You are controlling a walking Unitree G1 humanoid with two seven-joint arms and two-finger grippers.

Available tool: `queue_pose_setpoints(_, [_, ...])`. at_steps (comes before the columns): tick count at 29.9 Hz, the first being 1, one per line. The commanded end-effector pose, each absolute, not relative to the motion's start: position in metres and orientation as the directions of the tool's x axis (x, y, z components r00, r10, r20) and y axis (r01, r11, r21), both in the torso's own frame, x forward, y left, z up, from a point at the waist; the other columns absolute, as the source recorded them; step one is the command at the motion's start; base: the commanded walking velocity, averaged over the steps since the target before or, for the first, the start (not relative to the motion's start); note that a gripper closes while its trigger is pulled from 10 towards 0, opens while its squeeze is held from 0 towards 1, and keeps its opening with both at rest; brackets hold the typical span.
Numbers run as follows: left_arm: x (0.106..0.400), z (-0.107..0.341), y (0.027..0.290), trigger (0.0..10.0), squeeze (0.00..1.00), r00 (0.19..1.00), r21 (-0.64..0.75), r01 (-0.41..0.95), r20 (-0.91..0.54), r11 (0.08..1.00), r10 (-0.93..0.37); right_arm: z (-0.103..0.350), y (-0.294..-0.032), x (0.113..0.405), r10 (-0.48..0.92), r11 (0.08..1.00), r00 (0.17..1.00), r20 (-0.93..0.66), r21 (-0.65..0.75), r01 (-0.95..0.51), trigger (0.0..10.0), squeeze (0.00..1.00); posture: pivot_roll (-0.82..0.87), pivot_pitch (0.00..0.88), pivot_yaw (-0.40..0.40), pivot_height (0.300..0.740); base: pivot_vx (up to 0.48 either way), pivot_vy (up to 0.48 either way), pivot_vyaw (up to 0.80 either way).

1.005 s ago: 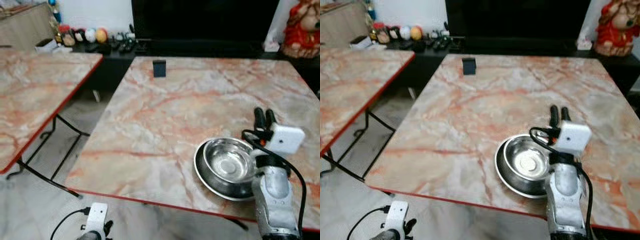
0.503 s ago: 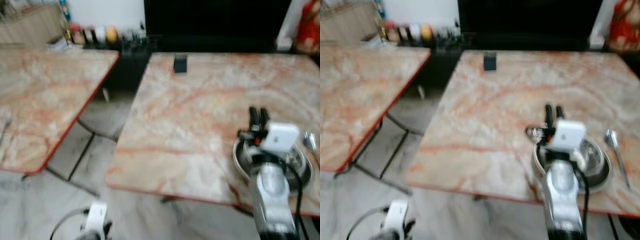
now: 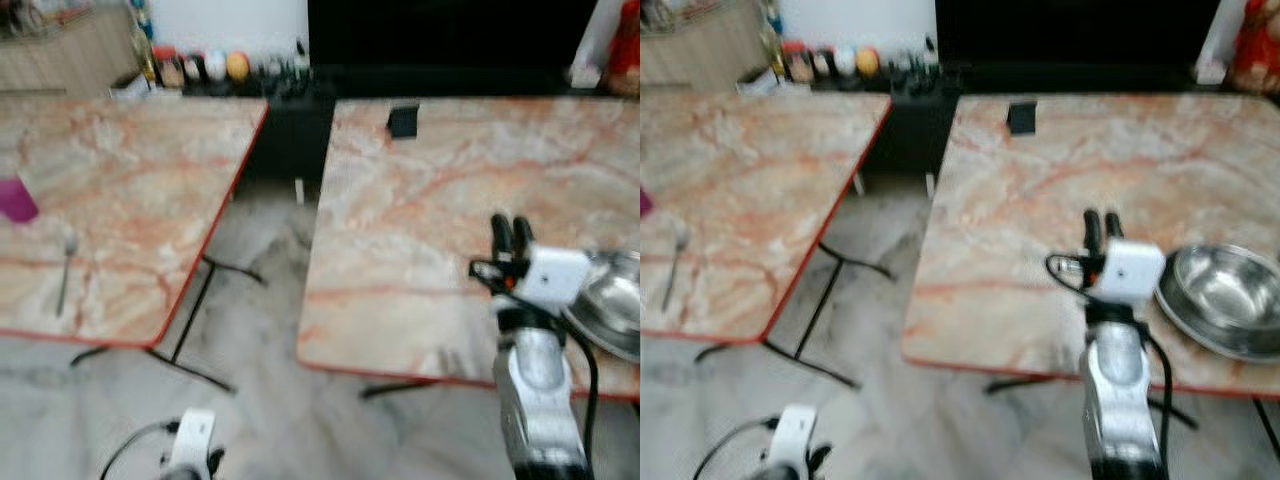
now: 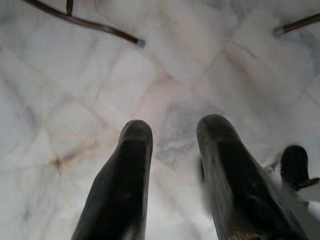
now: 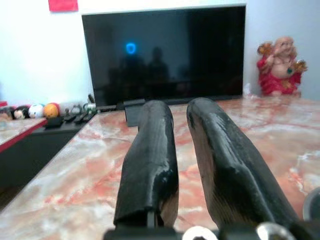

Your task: Setting the table

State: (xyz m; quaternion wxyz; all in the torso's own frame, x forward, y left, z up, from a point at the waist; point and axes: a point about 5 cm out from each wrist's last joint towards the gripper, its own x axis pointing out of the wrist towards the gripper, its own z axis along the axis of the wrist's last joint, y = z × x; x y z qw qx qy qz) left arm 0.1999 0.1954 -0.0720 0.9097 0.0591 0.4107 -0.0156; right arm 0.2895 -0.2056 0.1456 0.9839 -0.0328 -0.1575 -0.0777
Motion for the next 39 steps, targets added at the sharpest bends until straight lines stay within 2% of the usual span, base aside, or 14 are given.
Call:
queue_pose_setpoints(1, [0.1953, -0.0737, 0.2025, 10.0, 0.0, 0.645, 0.108, 0.072, -0.763, 0.992, 0.036, 0.1504, -0.1977, 0.2918, -0.121, 0.99, 0.935, 0.332, -0.029, 0.138, 10.0, 0.0, -0.02, 0.0, 0.01, 0.731, 0.0, 0.398, 0.0])
queue_pose_setpoints(39, [0.1863, -0.0781, 0.2047, 10.0, 0.0, 0.622, 0.114, 0.085, -0.782, 0.99, 0.037, 0.1465, -0.1968, 0.2958, -0.092, 0.992, 0.946, 0.31, -0.049, 0.113, 10.0, 0.0, -0.02, 0.0, 0.002, 0.731, 0.0, 0.401, 0.0])
